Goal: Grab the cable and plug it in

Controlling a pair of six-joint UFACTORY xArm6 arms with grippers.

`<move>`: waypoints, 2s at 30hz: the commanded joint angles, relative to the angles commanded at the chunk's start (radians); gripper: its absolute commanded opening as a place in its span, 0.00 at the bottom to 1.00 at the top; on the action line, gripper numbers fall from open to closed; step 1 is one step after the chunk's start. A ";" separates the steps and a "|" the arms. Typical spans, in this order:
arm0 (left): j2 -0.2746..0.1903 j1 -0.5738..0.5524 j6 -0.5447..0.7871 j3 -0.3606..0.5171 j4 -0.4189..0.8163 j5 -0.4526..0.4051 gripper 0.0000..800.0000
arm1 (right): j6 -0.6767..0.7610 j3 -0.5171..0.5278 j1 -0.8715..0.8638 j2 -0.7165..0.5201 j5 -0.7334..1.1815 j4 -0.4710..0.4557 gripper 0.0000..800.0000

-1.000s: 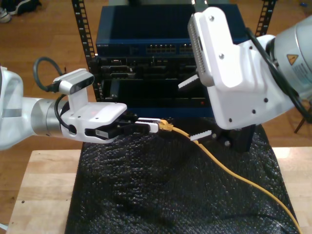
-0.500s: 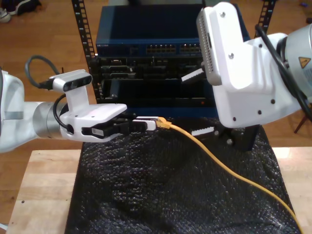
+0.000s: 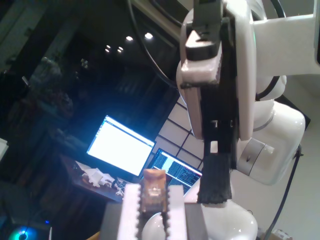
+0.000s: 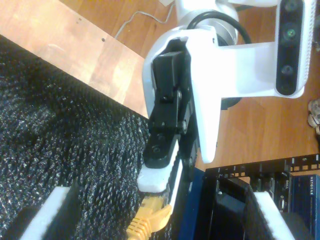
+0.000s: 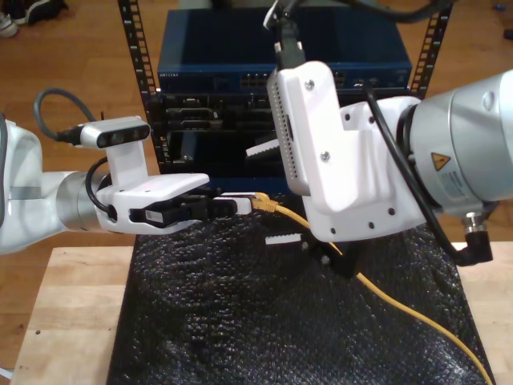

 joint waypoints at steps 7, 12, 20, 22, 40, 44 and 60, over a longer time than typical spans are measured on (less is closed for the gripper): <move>0.018 0.021 -0.040 0.000 -0.057 0.051 0.02 | -0.005 0.028 0.000 -0.031 -0.044 0.000 0.94; 0.023 0.020 -0.052 0.000 -0.057 0.074 0.02 | -0.005 0.029 0.002 -0.032 -0.051 0.000 0.94; 0.037 0.018 -0.074 -0.002 -0.055 0.107 0.02 | -0.005 0.057 0.017 -0.035 -0.132 -0.002 0.93; 0.037 0.018 -0.075 -0.002 -0.055 0.107 0.02 | -0.005 0.061 0.023 -0.035 -0.146 -0.002 0.93; 0.057 0.014 -0.172 0.002 -0.051 0.112 0.02 | -0.003 0.092 0.028 -0.035 -0.213 -0.003 0.79; 0.064 0.014 -0.196 0.003 -0.051 0.112 0.02 | -0.003 0.095 0.038 -0.035 -0.213 -0.003 0.77; 0.074 0.012 -0.196 0.005 -0.051 0.120 0.02 | 0.000 0.100 0.046 -0.029 -0.213 -0.002 0.57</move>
